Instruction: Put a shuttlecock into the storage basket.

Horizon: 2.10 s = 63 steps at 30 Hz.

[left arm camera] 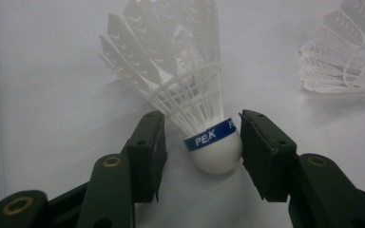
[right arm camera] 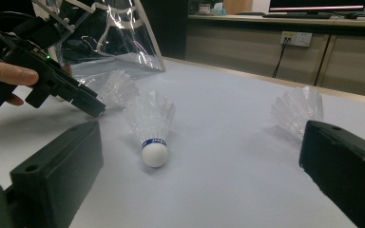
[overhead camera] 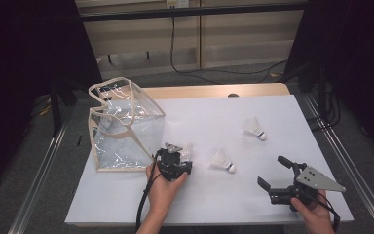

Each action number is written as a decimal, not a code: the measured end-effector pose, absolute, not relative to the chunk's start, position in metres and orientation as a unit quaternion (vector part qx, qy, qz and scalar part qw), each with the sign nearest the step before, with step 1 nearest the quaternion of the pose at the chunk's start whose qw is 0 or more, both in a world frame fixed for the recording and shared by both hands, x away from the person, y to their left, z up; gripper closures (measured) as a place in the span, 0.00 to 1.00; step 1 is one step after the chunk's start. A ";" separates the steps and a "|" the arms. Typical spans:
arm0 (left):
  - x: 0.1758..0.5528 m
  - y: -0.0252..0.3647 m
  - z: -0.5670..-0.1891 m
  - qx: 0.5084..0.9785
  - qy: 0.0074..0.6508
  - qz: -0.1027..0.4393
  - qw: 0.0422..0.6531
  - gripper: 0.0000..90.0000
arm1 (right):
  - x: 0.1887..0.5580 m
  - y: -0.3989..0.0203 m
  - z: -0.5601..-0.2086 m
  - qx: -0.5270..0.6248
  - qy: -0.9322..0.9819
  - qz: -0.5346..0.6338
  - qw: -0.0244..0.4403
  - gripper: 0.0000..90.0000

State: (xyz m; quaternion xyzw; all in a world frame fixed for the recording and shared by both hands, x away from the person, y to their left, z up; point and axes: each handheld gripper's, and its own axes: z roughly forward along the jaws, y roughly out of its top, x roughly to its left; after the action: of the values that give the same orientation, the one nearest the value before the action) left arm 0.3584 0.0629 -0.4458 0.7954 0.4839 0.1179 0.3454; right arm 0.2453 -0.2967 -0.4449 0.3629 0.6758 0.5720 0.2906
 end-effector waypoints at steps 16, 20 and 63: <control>0.360 0.066 -0.446 0.793 0.489 0.119 0.344 0.63 | 0.245 -0.297 -0.445 0.363 0.676 0.572 0.291 0.00; 0.360 0.067 -0.446 0.791 0.491 0.121 0.344 0.64 | 0.245 -0.297 -0.445 0.363 0.676 0.572 0.292 0.00; 0.362 0.074 -0.442 0.793 0.490 0.104 0.347 0.71 | 0.244 -0.296 -0.444 0.361 0.677 0.572 0.291 0.00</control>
State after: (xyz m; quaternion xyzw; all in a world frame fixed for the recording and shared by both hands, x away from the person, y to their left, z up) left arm 0.3619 0.0742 -0.4417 0.7925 0.4903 0.1037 0.3474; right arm 0.2441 -0.2963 -0.4443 0.3614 0.6765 0.5718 0.2912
